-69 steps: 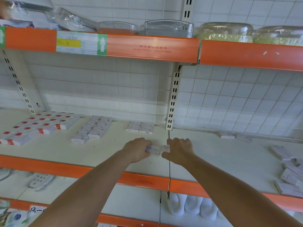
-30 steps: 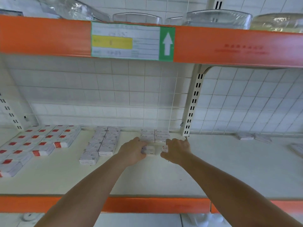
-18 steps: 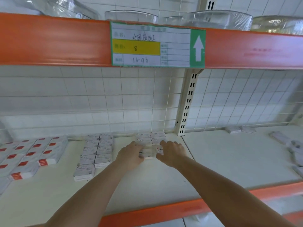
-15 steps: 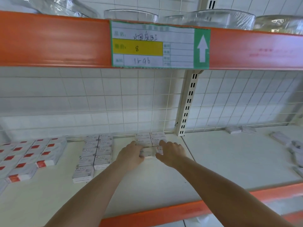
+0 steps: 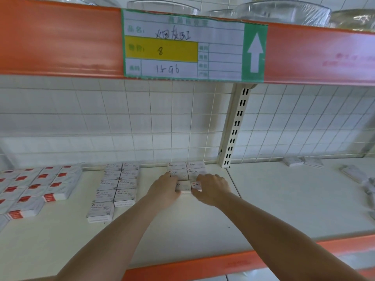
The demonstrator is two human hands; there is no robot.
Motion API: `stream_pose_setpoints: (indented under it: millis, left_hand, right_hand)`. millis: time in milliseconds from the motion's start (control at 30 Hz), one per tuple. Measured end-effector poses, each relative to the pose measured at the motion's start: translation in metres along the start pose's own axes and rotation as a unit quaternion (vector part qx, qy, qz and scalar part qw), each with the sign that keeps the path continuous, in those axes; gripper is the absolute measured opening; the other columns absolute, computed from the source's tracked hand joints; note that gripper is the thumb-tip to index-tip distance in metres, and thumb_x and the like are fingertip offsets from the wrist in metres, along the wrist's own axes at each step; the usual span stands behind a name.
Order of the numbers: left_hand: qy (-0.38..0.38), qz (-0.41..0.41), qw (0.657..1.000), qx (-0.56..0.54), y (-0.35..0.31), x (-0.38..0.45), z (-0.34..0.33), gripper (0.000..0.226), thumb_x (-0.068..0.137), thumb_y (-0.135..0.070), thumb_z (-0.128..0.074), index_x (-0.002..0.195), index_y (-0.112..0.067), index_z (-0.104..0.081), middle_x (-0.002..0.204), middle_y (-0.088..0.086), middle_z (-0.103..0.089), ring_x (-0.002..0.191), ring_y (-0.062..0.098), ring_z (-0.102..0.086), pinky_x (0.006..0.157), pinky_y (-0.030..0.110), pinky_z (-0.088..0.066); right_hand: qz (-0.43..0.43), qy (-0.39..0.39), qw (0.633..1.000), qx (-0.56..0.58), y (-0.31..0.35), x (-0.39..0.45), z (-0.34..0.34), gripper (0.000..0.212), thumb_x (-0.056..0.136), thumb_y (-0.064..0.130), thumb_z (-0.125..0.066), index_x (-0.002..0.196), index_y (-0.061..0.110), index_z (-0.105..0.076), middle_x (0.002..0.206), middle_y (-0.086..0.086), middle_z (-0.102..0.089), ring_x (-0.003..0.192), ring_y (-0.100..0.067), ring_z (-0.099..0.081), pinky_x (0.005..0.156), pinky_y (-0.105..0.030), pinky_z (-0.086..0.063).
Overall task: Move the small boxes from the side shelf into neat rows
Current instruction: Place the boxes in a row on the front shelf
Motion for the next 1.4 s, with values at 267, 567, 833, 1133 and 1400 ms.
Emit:
stream_pose_setpoints:
  millis: [267, 567, 833, 1133, 1400]
  left_hand:
    - [-0.030, 0.058, 0.998, 0.005, 0.005, -0.004, 0.006, 0.048, 0.090, -0.033, -0.056, 0.129, -0.009, -0.040, 0.121, 0.008, -0.045, 0.110, 0.028, -0.053, 0.084, 0.035, -0.045]
    - [-0.029, 0.053, 0.998, 0.022, 0.005, 0.003, 0.006, 0.040, 0.093, -0.023, -0.051, 0.128, -0.008, -0.038, 0.117, 0.009, -0.051, 0.108, 0.027, -0.053, 0.081, 0.035, -0.044]
    - [-0.038, 0.070, 0.997, 0.014, 0.006, 0.006, 0.008, 0.037, 0.093, -0.022, -0.049, 0.125, -0.009, -0.039, 0.117, 0.008, -0.052, 0.108, 0.027, -0.053, 0.082, 0.035, -0.045]
    - [-0.039, 0.071, 0.997, 0.010, 0.006, 0.006, 0.007, 0.037, 0.092, -0.022, -0.050, 0.125, -0.010, -0.040, 0.118, 0.008, -0.052, 0.109, 0.026, -0.052, 0.081, 0.033, -0.043]
    - [-0.042, 0.060, 0.997, 0.032, 0.002, 0.004, 0.014, 0.044, 0.091, -0.028, -0.053, 0.129, -0.010, -0.039, 0.118, 0.008, -0.051, 0.111, 0.026, -0.052, 0.085, 0.035, -0.045]
  right_hand:
    - [0.009, -0.001, 1.000, 0.017, -0.004, -0.004, 0.005, 0.042, 0.091, 0.034, -0.055, 0.127, 0.014, -0.047, 0.122, -0.006, -0.050, 0.105, -0.027, -0.056, 0.082, -0.033, -0.044]
    - [-0.019, -0.018, 0.999, 0.038, -0.008, 0.001, 0.006, 0.028, 0.097, 0.022, -0.047, 0.123, 0.011, -0.048, 0.120, -0.007, -0.046, 0.100, -0.029, -0.058, 0.074, -0.032, -0.043]
    - [-0.011, -0.015, 0.999, 0.033, -0.006, 0.008, 0.004, 0.030, 0.097, 0.019, -0.047, 0.126, 0.012, -0.047, 0.123, -0.007, -0.046, 0.102, -0.028, -0.057, 0.073, -0.031, -0.042]
    - [-0.009, -0.009, 1.000, 0.027, -0.007, 0.008, 0.003, 0.031, 0.096, 0.020, -0.049, 0.127, 0.012, -0.046, 0.123, -0.007, -0.047, 0.105, -0.028, -0.056, 0.076, -0.033, -0.044]
    - [-0.016, -0.016, 1.000, 0.012, -0.015, 0.000, 0.010, 0.035, 0.094, 0.011, -0.048, 0.128, 0.013, -0.044, 0.122, -0.006, -0.047, 0.104, -0.027, -0.056, 0.076, -0.031, -0.044]
Point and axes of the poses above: each hand's wrist, its own x-axis towards the middle knuckle, its own z-axis out of the back of the hand, y = z × x, the point moved 8 cm from there along x, towards the middle knuckle
